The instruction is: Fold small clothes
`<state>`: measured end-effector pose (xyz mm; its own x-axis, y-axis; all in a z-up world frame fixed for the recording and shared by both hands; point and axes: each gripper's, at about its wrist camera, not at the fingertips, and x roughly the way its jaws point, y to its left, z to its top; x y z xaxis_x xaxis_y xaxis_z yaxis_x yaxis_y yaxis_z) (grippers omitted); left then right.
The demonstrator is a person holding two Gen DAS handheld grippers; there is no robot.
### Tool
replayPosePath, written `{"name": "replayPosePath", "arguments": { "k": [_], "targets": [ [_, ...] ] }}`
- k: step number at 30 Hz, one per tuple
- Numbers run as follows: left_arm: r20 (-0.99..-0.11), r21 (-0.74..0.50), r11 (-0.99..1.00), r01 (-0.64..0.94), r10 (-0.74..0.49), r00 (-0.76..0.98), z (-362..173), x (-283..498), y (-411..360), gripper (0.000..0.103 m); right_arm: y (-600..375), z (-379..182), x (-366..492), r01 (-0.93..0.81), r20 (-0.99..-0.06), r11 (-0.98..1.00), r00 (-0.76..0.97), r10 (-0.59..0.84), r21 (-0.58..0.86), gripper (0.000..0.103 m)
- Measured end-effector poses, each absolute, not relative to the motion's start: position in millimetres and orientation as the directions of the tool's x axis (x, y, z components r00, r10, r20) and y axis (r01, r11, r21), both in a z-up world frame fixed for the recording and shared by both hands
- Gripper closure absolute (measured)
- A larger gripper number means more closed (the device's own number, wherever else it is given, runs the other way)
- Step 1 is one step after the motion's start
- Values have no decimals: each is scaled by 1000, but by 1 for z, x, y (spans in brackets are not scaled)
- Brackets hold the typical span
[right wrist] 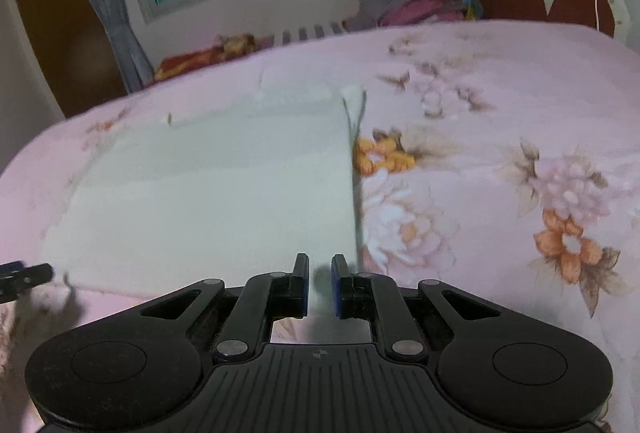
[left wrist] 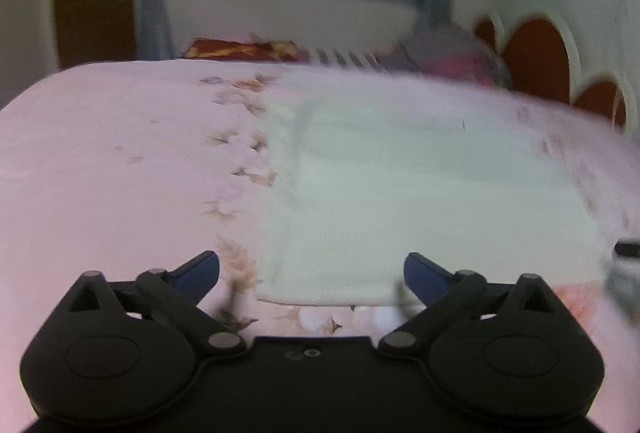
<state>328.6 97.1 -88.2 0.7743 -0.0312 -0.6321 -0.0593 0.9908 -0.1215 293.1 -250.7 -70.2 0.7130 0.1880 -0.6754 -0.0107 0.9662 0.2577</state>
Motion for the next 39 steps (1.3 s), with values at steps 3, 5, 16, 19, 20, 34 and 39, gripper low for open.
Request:
{"name": "replayPosePath", "arguments": {
  "k": [3, 5, 16, 19, 20, 34, 39],
  "targets": [
    [-607, -376, 920, -109, -156, 779, -97, 315, 115, 38, -250, -60, 289, -19, -628, 964, 755, 188, 265, 47],
    [-550, -521, 836, -174, -173, 817, -108, 303, 123, 46, -248, -55, 290, -48, -606, 957, 764, 220, 287, 48],
    [-487, -739, 618, -270, -213, 847, -150, 339, 127, 50, -211, -54, 337, -152, -604, 933, 726, 329, 325, 90],
    [-467, -754, 599, -269, -200, 861, -155, 354, 127, 59, -196, -61, 359, -164, -613, 924, 706, 355, 346, 90],
    [-460, -758, 593, -271, -194, 866, -158, 358, 128, 60, -191, -63, 367, -168, -616, 921, 700, 362, 350, 90],
    [-457, -719, 630, -293, -112, 882, -159, 379, 133, 77, -133, -99, 434, -253, -653, 906, 630, 420, 339, 103],
    [-466, -696, 654, -296, -98, 879, -143, 392, 132, 96, -142, -104, 435, -246, -639, 894, 629, 442, 376, 103]
  ]
}}
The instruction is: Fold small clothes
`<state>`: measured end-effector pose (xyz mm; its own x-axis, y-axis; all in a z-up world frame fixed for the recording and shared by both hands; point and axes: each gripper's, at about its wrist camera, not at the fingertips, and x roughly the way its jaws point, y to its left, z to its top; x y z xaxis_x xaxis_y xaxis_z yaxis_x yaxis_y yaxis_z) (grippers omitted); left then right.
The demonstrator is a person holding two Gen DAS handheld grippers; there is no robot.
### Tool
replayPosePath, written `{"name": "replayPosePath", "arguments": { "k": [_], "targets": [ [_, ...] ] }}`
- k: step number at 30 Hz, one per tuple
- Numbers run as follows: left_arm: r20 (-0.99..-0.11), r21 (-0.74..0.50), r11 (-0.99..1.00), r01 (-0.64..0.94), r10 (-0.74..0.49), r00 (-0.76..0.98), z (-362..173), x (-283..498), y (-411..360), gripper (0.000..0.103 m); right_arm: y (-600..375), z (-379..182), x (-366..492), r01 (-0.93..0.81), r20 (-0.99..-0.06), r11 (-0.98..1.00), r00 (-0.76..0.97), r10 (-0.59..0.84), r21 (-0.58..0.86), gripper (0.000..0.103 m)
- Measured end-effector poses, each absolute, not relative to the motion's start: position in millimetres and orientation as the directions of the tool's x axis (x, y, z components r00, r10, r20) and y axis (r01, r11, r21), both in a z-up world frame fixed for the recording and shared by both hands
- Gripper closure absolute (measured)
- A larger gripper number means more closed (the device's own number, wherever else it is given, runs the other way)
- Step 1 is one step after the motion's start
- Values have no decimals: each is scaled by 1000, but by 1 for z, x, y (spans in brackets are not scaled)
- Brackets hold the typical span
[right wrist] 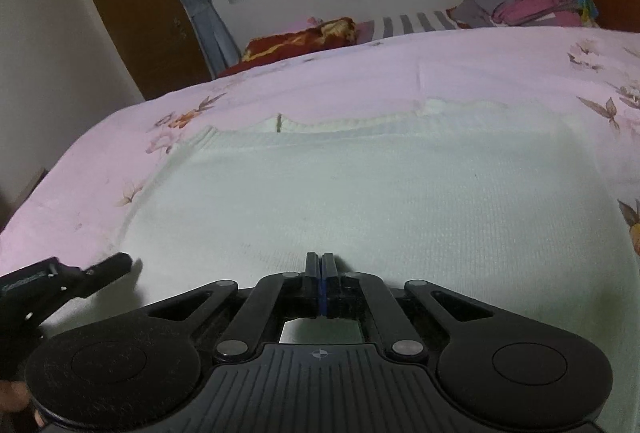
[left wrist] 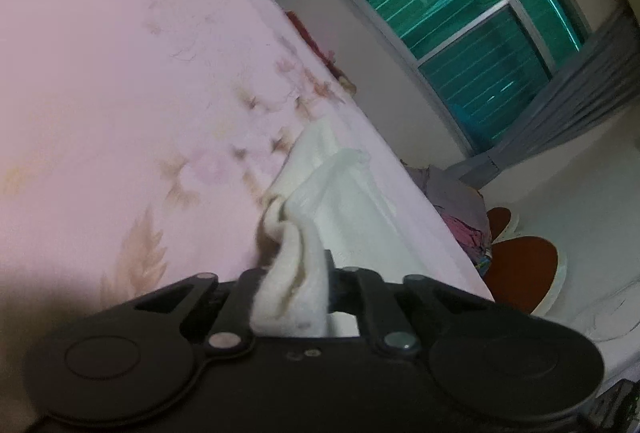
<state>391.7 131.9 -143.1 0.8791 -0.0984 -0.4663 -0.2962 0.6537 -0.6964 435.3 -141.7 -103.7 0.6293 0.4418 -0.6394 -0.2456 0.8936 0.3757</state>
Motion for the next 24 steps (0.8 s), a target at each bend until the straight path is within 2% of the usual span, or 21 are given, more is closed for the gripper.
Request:
{"name": "replayPosePath", "arguments": {
  "k": [5, 9, 13, 16, 17, 18, 19, 20, 21, 22, 23, 24],
  "targets": [
    [-414, -578, 804, -141, -140, 899, -81, 396, 86, 96, -155, -101, 442, -253, -626, 864, 604, 492, 435, 103],
    [-406, -478, 879, 6, -226, 885, -44, 406, 23, 96, -210, -80, 432, -177, -557, 840, 676, 482, 512, 103],
    [-460, -384, 915, 124, -306, 834, -33, 414, -53, 96, -280, -66, 420, -91, -531, 829, 729, 433, 552, 103],
    [-515, -381, 905, 186, -375, 771, -43, 420, -102, 95, -324, -59, 410, -37, -529, 824, 750, 397, 565, 103],
    [-558, -386, 899, 206, -405, 724, -52, 424, -119, 89, -336, -58, 407, -20, -530, 819, 753, 389, 573, 103],
    [-611, -390, 893, 223, -432, 663, -63, 430, -133, 71, -347, -58, 404, -7, -530, 811, 753, 389, 585, 103],
    [-654, -403, 887, 226, -452, 607, -71, 432, -145, 61, -357, -59, 402, 0, -530, 797, 747, 401, 603, 103],
    [-664, -421, 878, 227, -469, 582, -74, 429, -150, 61, -367, -61, 401, 13, -533, 783, 739, 411, 622, 99],
    [-631, -449, 858, 248, -501, 592, -72, 422, -146, 58, -373, -63, 401, 31, -544, 777, 732, 411, 629, 86],
    [-594, -459, 849, 262, -513, 620, -65, 412, -138, 58, -379, -64, 399, 55, -560, 782, 729, 393, 621, 35],
    [-586, -444, 860, 252, -491, 644, -59, 407, -131, 59, -383, -62, 395, 56, -549, 785, 746, 378, 617, 18],
    [-580, -429, 873, 233, -463, 670, -54, 405, -118, 59, -385, -59, 388, 19, -512, 781, 765, 390, 624, 19]
  ]
}}
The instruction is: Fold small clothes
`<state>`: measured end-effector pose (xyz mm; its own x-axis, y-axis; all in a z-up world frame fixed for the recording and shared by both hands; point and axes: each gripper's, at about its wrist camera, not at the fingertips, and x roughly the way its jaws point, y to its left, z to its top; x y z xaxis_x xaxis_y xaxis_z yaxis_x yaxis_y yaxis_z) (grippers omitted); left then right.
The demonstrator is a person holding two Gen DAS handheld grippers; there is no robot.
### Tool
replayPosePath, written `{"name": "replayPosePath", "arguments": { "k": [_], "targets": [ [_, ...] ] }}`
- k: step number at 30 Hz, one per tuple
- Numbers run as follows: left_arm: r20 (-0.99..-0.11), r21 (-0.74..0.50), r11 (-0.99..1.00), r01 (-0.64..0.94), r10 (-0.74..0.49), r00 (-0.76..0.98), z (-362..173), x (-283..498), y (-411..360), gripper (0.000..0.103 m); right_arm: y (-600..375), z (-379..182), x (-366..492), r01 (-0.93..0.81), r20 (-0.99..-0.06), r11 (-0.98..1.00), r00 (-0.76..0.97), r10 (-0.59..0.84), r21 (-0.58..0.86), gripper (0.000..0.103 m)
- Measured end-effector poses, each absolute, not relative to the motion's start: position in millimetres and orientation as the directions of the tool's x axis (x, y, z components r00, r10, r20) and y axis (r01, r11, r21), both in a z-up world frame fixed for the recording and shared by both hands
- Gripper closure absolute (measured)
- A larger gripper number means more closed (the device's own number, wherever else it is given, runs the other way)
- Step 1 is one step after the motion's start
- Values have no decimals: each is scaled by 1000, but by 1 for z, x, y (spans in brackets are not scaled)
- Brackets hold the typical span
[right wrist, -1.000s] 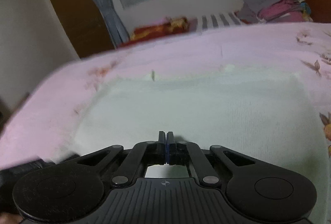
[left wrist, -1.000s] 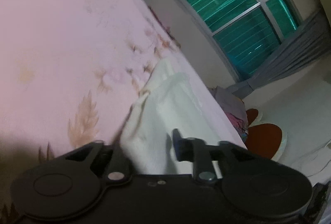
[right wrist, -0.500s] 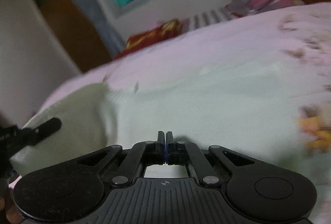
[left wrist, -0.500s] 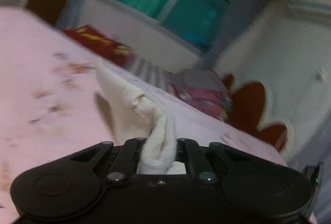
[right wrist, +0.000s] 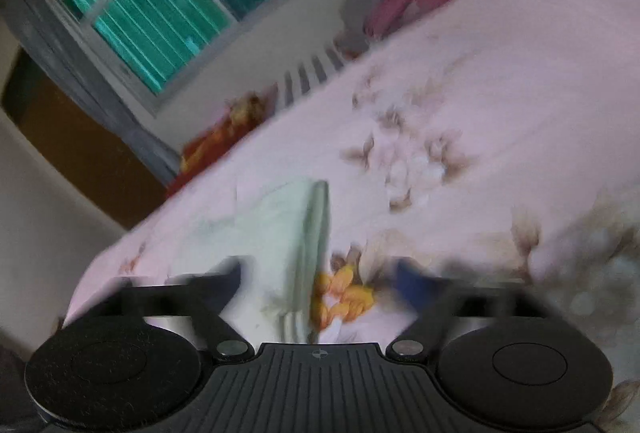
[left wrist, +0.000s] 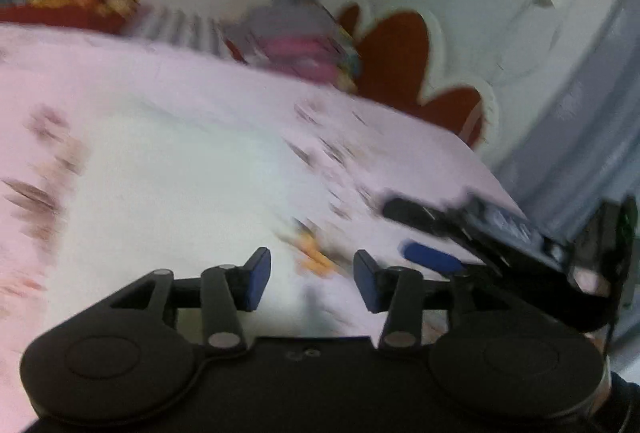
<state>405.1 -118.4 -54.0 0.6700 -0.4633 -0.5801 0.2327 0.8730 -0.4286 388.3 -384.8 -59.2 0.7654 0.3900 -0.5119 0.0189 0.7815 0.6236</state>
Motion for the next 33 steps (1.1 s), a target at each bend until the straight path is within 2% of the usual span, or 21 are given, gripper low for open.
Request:
{"name": "replayPosePath", "arguments": {
  "k": [1, 2, 4, 7, 11, 15, 22, 23, 24, 25, 27, 28, 31, 33],
  "targets": [
    [-565, -421, 882, 211, -437, 700, -50, 403, -105, 59, -386, -56, 386, -15, -492, 776, 765, 415, 630, 27],
    [-558, -406, 896, 178, -398, 728, -48, 405, -90, 59, -385, -56, 386, -27, -489, 771, 758, 431, 636, 45],
    [-587, -385, 917, 109, -334, 737, -48, 413, -63, 60, -379, -61, 393, -38, -492, 749, 732, 472, 662, 57],
    [-614, -378, 924, 48, -289, 735, -55, 422, -35, 61, -368, -66, 398, -49, -501, 743, 710, 496, 667, 57],
    [-634, -359, 932, 46, -279, 721, -62, 439, -19, 62, -348, -68, 406, -65, -512, 758, 699, 499, 649, 57],
    [-595, -376, 921, 98, -321, 737, -62, 476, -14, 66, -340, -74, 432, -55, -523, 780, 712, 468, 624, 57],
    [-590, -398, 895, 204, -420, 690, -78, 534, -15, 71, -339, -89, 480, 32, -568, 792, 715, 408, 610, 57],
    [-593, -399, 889, 225, -437, 676, -81, 539, -18, 72, -338, -90, 483, 41, -573, 790, 711, 407, 612, 59],
    [-590, -400, 879, 258, -462, 661, -84, 542, -22, 72, -336, -92, 487, 43, -580, 793, 706, 406, 608, 69],
    [-589, -410, 865, 289, -493, 640, -89, 545, -26, 69, -334, -93, 489, 40, -587, 800, 702, 404, 599, 94],
    [-636, -479, 836, 269, -541, 550, -113, 554, -32, 72, -329, -89, 483, 40, -604, 835, 709, 363, 549, 98],
    [-603, -525, 808, 268, -575, 554, -118, 553, -32, 72, -324, -88, 480, 49, -630, 865, 706, 323, 499, 99],
    [-612, -494, 812, 310, -578, 539, -112, 555, -33, 72, -320, -103, 473, 124, -701, 900, 675, 232, 418, 103],
    [-617, -450, 824, 346, -566, 546, -102, 555, -32, 72, -326, -109, 469, 154, -709, 886, 665, 234, 437, 103]
  ]
}}
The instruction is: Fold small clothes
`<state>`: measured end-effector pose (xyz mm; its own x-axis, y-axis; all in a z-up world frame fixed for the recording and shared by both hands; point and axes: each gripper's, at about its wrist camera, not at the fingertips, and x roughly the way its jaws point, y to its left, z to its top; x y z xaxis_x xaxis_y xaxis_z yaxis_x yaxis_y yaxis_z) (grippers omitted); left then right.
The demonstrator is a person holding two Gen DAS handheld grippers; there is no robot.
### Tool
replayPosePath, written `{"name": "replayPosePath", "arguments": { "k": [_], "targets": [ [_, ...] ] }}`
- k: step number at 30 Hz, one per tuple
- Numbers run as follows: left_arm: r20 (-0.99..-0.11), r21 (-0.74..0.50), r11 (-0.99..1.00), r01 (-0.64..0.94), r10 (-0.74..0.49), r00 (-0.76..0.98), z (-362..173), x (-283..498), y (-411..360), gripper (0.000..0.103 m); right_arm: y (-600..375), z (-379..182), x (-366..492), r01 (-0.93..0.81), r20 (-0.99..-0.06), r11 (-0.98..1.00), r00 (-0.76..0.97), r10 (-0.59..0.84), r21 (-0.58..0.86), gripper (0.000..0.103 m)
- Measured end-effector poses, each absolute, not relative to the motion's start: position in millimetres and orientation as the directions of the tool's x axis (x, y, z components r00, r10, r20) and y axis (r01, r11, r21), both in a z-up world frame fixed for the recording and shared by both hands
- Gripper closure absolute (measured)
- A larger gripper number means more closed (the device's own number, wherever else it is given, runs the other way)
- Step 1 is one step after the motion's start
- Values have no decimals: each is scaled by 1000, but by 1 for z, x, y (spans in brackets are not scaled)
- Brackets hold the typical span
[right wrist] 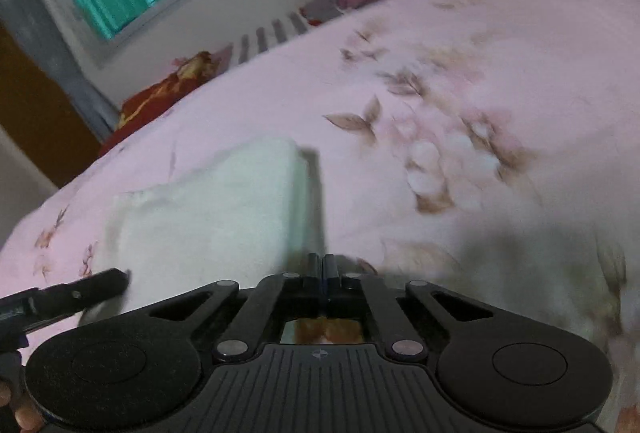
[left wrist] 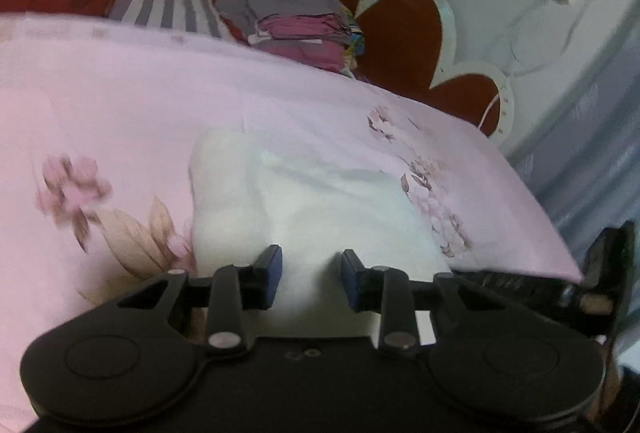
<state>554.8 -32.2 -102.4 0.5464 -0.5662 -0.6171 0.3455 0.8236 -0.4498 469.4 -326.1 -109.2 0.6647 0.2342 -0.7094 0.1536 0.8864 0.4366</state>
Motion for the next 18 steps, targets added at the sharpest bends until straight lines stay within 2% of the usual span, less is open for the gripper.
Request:
{"name": "replayPosePath", "arguments": {
  "k": [2, 4, 6, 11, 13, 16, 18],
  "targets": [
    [-601, -414, 828, 378, -561, 570, -93, 558, -31, 66, -334, -98, 458, 164, -664, 882, 721, 200, 443, 103],
    [-593, -404, 831, 382, -556, 582, -91, 568, -31, 66, -337, -81, 454, 129, -592, 877, 781, 197, 463, 103],
    [-592, -401, 835, 376, -550, 589, -92, 578, -35, 66, -329, -69, 460, 77, -560, 887, 799, 218, 456, 103],
    [-636, -386, 836, 390, -547, 545, -112, 587, -46, 65, -296, -74, 491, -18, -614, 942, 755, 232, 335, 103],
    [-639, -377, 841, 389, -540, 548, -111, 586, -47, 66, -289, -97, 503, -14, -717, 959, 662, 220, 282, 103],
    [-639, -311, 851, 423, -517, 569, -96, 572, -52, 66, -292, -96, 501, -9, -736, 971, 651, 186, 238, 103],
    [-608, -292, 832, 471, -542, 580, -88, 550, -51, 66, -294, -83, 490, -33, -714, 968, 668, 208, 250, 103]
  ]
}}
